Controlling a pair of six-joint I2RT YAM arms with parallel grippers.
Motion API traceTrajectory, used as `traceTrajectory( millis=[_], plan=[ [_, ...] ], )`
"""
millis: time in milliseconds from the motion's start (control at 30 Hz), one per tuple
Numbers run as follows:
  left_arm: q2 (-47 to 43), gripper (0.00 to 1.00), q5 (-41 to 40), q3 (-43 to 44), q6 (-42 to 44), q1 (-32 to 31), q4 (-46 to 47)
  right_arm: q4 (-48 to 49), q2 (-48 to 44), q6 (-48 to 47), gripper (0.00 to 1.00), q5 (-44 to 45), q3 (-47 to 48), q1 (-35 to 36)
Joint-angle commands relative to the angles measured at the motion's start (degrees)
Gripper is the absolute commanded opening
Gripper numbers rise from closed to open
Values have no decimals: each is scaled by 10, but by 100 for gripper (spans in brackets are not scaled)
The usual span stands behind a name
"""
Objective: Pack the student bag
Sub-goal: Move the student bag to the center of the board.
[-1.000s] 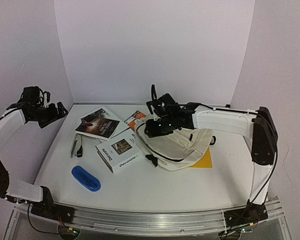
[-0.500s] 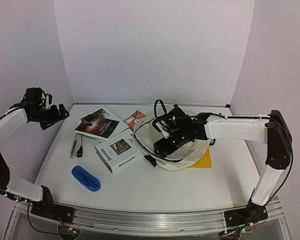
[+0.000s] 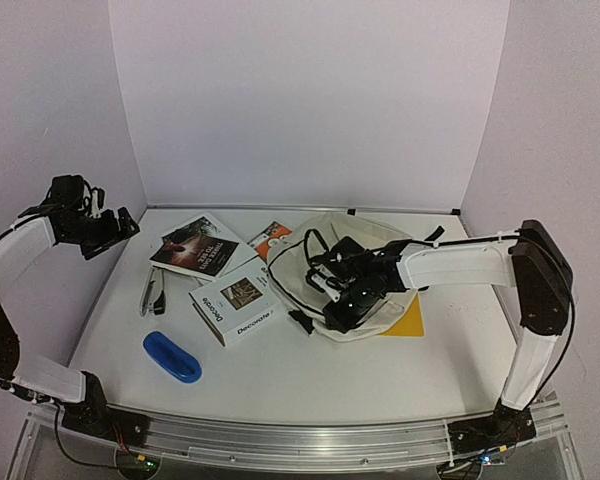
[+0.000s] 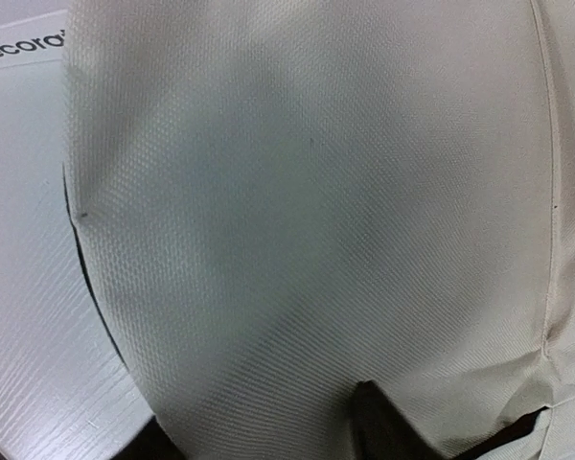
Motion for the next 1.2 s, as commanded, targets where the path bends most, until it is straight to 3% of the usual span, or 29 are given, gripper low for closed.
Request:
traceTrajectory(
  millis=[0,67,267,433,600,767,867,900,933,967,1000,1067,1167],
  plan=[
    [-4,100,13,11,2,3,7,-5,-14,27,11,-4,-11,1],
    [-8,100,34,11,5,2,9,-10,-33,47,0,-2,-27,1],
    [-18,100,55,7,3,1,14,-51,-99,156,0,18,-52,1],
    [-21,100,59,7,5,-16,13,-50,-110,272,0,-27,-42,19],
    [-20,100,58,8,15,-39,9,21,-69,330,0,-41,20,74],
    [-14,100,60,11,22,-62,9,157,19,371,0,-68,112,125],
    [-7,100,60,20,12,-89,3,191,72,379,0,-73,165,139],
    [-5,100,59,25,0,-104,1,201,91,378,2,-71,198,141],
    [-4,100,57,28,-12,-124,1,202,95,371,19,-64,211,141],
    [-4,100,57,28,-16,-129,1,202,94,369,19,-60,214,141],
    [-5,100,54,28,-28,-148,1,202,84,358,37,-37,216,141],
    [-7,100,57,23,-67,-179,11,200,44,338,60,26,192,139],
    [-13,100,43,10,-109,-217,26,199,-15,334,70,87,131,123]
  ],
)
